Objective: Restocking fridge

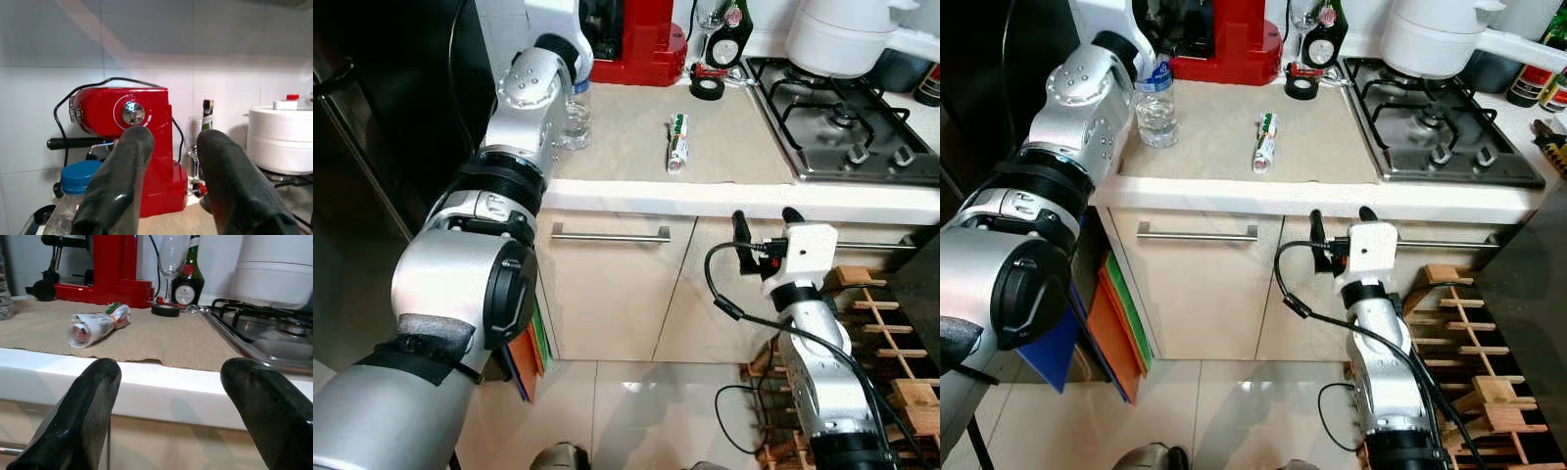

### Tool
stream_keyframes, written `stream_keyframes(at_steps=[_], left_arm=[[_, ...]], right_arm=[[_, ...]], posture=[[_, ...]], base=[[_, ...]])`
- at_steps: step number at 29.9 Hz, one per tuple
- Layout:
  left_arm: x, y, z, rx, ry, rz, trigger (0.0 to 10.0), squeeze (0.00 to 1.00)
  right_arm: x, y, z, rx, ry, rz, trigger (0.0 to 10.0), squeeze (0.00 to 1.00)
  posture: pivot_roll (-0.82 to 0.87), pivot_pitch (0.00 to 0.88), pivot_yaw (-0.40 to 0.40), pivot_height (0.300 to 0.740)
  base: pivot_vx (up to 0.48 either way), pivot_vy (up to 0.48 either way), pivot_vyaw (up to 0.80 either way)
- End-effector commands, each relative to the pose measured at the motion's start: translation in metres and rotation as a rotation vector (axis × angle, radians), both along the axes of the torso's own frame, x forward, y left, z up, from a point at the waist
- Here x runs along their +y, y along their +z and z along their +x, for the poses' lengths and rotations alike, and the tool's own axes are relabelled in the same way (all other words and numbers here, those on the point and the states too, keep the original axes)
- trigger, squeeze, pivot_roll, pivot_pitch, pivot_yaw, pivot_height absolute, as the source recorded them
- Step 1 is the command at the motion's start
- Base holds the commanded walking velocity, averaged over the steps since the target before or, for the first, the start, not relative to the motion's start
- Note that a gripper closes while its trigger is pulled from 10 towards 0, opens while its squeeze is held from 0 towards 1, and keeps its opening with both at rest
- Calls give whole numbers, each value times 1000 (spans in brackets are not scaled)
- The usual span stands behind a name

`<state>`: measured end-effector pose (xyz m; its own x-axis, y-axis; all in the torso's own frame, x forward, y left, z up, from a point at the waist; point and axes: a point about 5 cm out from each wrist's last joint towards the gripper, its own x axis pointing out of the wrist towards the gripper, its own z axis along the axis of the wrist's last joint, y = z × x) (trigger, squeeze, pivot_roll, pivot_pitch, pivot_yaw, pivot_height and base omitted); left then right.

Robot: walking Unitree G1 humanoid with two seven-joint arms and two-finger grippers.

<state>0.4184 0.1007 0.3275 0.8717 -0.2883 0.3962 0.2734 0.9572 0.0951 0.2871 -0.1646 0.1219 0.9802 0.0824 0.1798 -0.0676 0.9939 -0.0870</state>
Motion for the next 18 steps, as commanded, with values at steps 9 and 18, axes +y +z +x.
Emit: stream_keyframes(at_steps=[9, 18], left_arm=[[8, 36, -17, -248, -4, -17, 0, 0], [7, 38, -35, -360, -52, 17, 0, 0]], right_arm=[[-2, 3, 6, 3, 12, -17, 10000, 0], [1, 3, 10, -6, 10, -7, 10000, 0]], posture=[[-101, 0, -44, 740], [-68, 0, -43, 740]], base=[[0, 0, 0], [0, 0, 0]])
